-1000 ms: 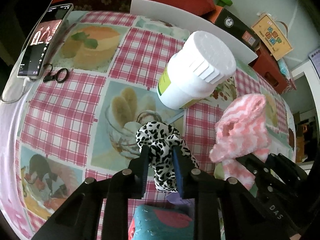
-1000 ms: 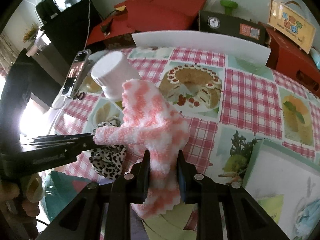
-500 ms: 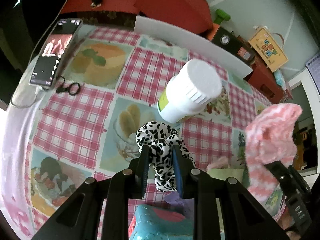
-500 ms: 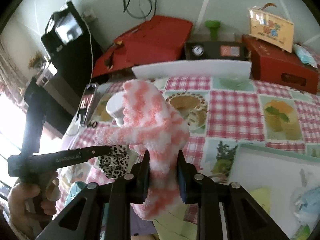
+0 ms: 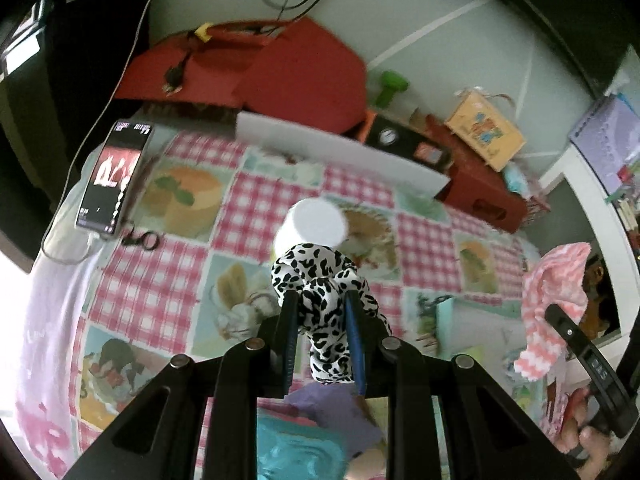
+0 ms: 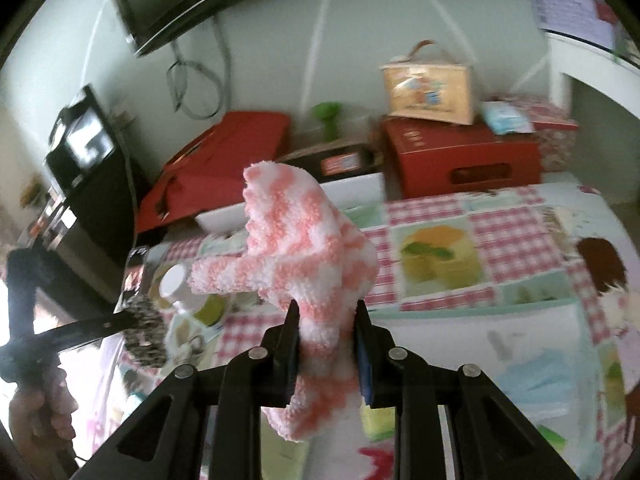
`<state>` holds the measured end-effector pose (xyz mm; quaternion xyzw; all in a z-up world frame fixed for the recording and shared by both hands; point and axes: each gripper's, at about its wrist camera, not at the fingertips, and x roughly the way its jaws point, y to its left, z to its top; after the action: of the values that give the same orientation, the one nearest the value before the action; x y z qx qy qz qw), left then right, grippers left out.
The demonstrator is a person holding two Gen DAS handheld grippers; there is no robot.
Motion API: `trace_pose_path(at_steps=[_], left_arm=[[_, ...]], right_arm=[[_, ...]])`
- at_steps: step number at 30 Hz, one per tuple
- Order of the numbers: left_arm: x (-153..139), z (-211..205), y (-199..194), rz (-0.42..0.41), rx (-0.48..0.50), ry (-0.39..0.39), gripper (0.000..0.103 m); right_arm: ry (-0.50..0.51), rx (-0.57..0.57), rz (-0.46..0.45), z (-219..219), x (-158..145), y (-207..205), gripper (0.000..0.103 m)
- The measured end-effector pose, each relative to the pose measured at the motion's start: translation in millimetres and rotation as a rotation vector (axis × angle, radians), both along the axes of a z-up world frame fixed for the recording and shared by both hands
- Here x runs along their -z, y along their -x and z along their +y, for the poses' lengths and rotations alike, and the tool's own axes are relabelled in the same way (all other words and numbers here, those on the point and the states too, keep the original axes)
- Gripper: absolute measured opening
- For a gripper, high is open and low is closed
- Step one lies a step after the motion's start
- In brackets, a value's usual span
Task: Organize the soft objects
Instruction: 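Carry the glove with the right tool while the left tool carries the scrunchie over the tray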
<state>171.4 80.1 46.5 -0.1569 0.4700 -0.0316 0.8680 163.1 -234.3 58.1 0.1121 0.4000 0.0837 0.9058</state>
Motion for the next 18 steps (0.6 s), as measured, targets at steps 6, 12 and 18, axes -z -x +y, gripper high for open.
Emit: trace_pose_path(at_steps=[6, 12, 18], left_arm=[[-4.5, -43.2, -7.4, -0.017, 0.074, -0.023, 0.023], [-3.3, -103.7, -10.0, -0.026, 0.206, -0.047, 0.023], [7.8, -168.5, -5.3, -0.012, 0.358, -0.093, 0.023]], right_arm=[[0.017, 0.155, -0.012, -55.8, -10.8, 9.6, 0.025], [0.038, 0.322, -0.021, -115.3, -17.7, 24.6, 0.025], [0.033, 0.465, 0.004, -167.7, -15.2, 40.7, 0.025]])
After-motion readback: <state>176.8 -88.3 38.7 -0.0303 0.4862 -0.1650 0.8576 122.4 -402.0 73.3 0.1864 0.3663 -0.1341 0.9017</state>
